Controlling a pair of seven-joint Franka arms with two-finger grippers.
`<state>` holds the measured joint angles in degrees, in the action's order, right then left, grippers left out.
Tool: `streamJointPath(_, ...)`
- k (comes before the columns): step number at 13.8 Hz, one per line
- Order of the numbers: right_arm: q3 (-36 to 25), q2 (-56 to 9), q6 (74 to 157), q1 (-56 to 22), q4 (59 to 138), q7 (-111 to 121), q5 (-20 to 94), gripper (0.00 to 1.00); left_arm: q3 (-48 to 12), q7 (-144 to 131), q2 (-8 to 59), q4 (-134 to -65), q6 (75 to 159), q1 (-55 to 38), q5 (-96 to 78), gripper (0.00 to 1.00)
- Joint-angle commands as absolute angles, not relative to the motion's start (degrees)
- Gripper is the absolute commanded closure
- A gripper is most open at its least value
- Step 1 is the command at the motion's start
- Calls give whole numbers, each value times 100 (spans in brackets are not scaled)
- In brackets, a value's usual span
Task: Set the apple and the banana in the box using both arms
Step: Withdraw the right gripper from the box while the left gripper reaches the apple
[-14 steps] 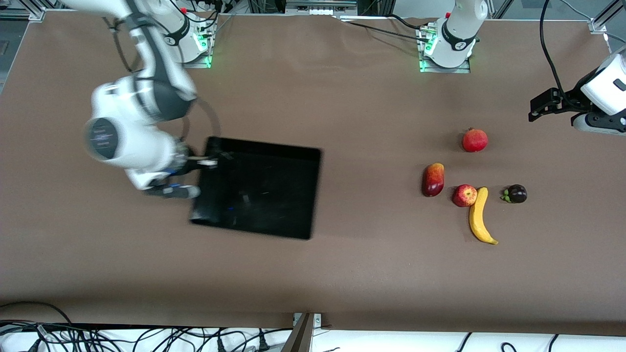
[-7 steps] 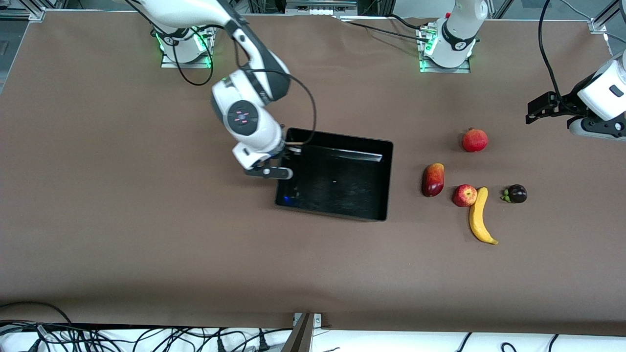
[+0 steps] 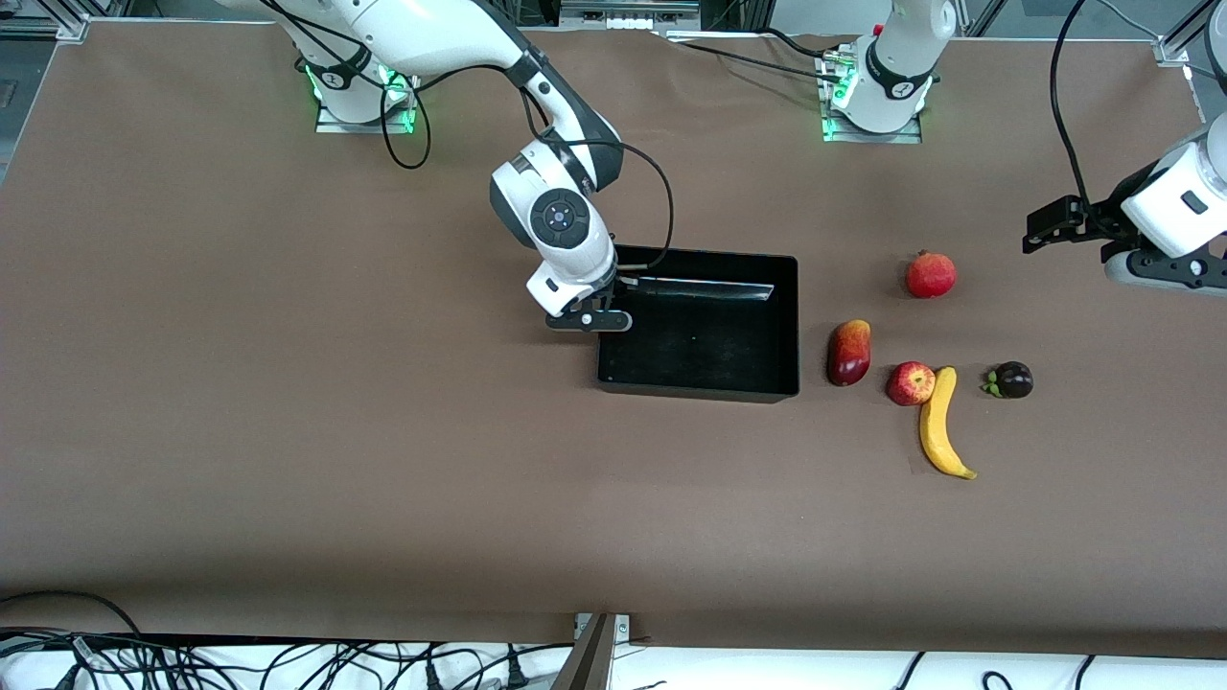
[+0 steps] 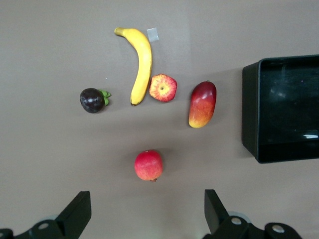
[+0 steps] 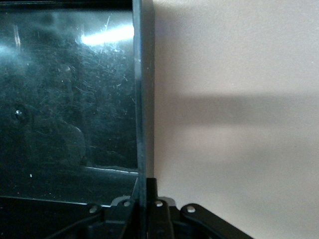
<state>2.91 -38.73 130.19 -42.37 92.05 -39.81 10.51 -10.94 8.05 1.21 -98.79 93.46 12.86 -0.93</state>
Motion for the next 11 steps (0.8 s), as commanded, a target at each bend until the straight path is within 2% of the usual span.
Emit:
streamJointPath(1, 229, -3850, 13147, -4307, 9009, -3990, 1002, 9, -1063, 835, 447, -9931, 9771, 1283, -220, 0)
streamJointPath(2, 194, -3789, 13157, -4281, 9009, -3912, 976, 0, -1072, 835, 509, -10114, 10078, 1283, -220, 0)
streamJointPath(4, -68, -3342, 12774, -4254, 8991, -3859, 870, 0, -1081, 826, 658, -10588, 10876, 1274, -211, 0)
streamJointPath(7, -797, -2551, 11578, -4228, 8868, -3089, 888, 0, -1098, 826, 1036, -11309, 12318, 1231, -158, 0)
streamJointPath(10, -1457, -2040, 10646, -4228, 8851, -2866, 887, 0, -1116, 809, 1615, -11846, 13724, 1073, -141, 0)
streamJointPath(11, -1737, -1952, 10426, -4228, 8764, -2813, 853, 0, -1116, 817, 1800, -11900, 13963, 1046, -132, 0)
